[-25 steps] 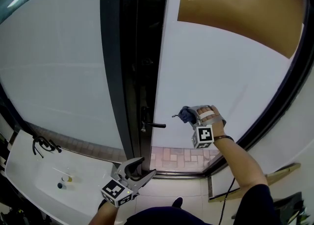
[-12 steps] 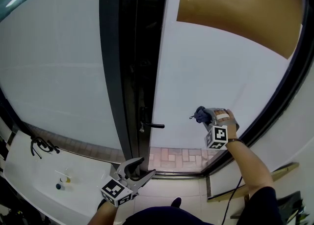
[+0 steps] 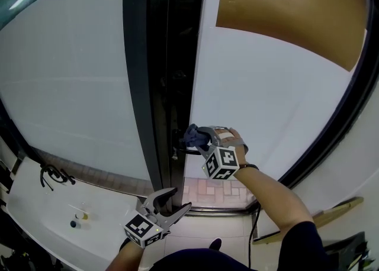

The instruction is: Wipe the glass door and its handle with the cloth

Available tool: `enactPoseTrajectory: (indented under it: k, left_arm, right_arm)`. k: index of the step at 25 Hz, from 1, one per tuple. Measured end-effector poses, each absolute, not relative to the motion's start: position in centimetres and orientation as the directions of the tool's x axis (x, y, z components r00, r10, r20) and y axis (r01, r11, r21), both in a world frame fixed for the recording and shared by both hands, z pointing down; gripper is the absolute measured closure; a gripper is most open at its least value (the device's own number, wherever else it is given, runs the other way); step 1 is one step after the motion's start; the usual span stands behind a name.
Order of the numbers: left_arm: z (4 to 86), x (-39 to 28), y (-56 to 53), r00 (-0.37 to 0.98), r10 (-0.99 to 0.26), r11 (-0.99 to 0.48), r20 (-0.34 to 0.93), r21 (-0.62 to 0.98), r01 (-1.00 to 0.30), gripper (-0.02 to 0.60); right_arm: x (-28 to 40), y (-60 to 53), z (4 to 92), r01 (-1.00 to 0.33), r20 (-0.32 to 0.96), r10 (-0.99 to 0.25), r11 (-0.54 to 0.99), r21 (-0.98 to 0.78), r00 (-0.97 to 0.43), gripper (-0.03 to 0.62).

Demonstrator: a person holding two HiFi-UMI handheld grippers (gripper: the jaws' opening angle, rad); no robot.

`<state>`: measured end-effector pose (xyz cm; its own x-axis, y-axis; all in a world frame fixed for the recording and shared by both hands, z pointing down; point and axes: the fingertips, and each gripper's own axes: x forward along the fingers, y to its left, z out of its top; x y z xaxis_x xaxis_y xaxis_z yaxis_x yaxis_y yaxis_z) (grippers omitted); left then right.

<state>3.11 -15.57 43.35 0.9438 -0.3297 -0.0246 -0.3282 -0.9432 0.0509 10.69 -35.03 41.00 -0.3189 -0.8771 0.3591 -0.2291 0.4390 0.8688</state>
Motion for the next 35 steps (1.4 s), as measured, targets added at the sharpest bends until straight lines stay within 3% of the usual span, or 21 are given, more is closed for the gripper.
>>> enactPoseTrajectory:
  k: [6,15,21,35]
  left_arm:
    - [43.4,2.0,-15.4,0.932,-0.361,-0.931,-0.021,0.056,-0.36,0.344]
    - [43.7,1.4,-15.4,0.92,-0.391,-0.919,-0.014,0.068,-0.389,0.344]
    - [44.2,2.6,-14.9,0.931,-0.364,-0.93,-0.016,0.069,-0.362,0.344]
    - [44.2,4.6,-13.9,0.951,-0.31,-0.949,-0.014,0.063,-0.308,0.344]
  right_arm:
    - [5.2,-38.0,42.5,-0.308,0.397,-0.843,0.511,0.803,-0.364,0.442]
    - [5.8,-39.7,45.8,-0.215,0.435,-0.849,0.504,0.836,-0.301,0.444]
    - [10.0,-38.7,47.9,-0.035,0.457,-0.869,0.471,0.881,-0.188,0.443]
    - [26.8,-34.3,49.6,0.044,0.468,-0.883,0.47,0.882,0.045,0.444]
